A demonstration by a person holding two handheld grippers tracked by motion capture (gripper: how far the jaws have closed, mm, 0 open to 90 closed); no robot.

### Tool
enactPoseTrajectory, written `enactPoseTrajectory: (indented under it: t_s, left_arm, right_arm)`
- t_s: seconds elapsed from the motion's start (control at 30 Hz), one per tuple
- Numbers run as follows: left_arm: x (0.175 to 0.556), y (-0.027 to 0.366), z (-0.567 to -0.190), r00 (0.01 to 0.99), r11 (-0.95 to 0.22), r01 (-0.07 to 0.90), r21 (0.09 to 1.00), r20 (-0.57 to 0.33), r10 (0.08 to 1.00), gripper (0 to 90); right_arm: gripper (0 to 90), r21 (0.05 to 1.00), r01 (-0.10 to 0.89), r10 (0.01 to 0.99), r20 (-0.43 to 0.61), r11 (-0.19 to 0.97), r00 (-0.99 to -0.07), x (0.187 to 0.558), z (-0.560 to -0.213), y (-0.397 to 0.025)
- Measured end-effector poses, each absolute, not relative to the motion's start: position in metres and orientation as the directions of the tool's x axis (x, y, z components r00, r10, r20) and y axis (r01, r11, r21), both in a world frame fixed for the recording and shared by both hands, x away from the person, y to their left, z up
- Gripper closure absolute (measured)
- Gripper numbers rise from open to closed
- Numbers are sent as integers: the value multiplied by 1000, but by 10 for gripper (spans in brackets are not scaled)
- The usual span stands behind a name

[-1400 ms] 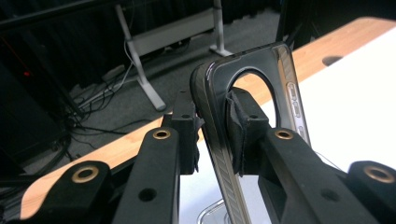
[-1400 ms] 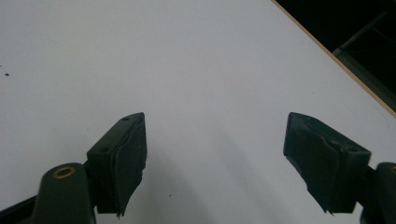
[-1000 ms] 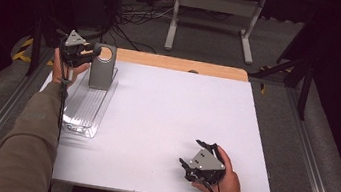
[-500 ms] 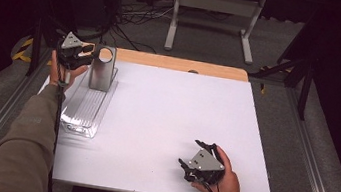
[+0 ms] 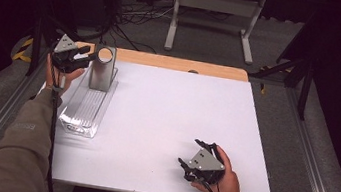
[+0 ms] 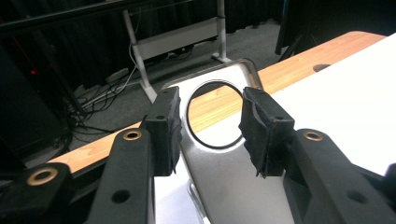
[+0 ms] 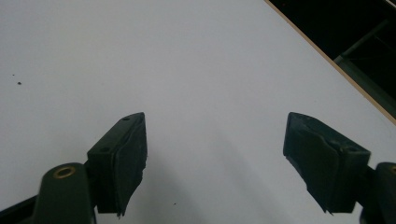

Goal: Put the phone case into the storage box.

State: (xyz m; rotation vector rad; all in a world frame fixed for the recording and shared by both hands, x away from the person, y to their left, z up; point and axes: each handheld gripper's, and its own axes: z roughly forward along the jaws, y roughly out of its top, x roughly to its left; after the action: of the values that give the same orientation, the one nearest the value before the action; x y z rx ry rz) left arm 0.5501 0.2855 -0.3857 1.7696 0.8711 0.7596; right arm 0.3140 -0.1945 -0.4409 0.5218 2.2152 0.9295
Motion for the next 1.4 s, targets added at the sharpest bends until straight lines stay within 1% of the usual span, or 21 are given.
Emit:
enactPoseTrajectory:
  t_s: [0.13, 0.27, 0.5, 0.6, 0.8, 1.0, 1.23, 1.4]
  left_arm:
    - [543, 287, -385, 546, -259, 205, 944, 110, 831, 551]
    - [537, 289, -383, 539, -231, 199, 952, 90, 838, 489]
    - [525, 290, -382, 545, -197, 173, 965, 73, 835, 468]
    - [521, 289, -383, 554, -201, 170, 965, 75, 829, 459]
    - [513, 288, -384, 550, -203, 163, 966, 82, 831, 425]
    - [503, 288, -380, 523, -183, 139, 973, 85, 848, 327]
    - [489, 287, -377, 529, -186, 120, 975, 96, 843, 287]
    - [474, 291, -373, 515, -170, 103, 980, 93, 852, 233]
  right_arm:
    - [231, 737, 96, 573, -430, 669, -698, 315, -441, -194]
    - [231, 738, 96, 572, -426, 668, -701, 316, -442, -193]
    - [232, 753, 101, 585, -411, 650, -699, 316, -439, -195]
    - [232, 768, 110, 600, -393, 631, -697, 317, -438, -197]
    - [232, 774, 109, 607, -392, 624, -691, 317, -437, -198]
    - [232, 782, 111, 618, -388, 614, -684, 318, -436, -200]
    - [229, 816, 117, 652, -356, 566, -669, 319, -432, -206]
    - [224, 824, 115, 661, -353, 555, -663, 318, -430, -207]
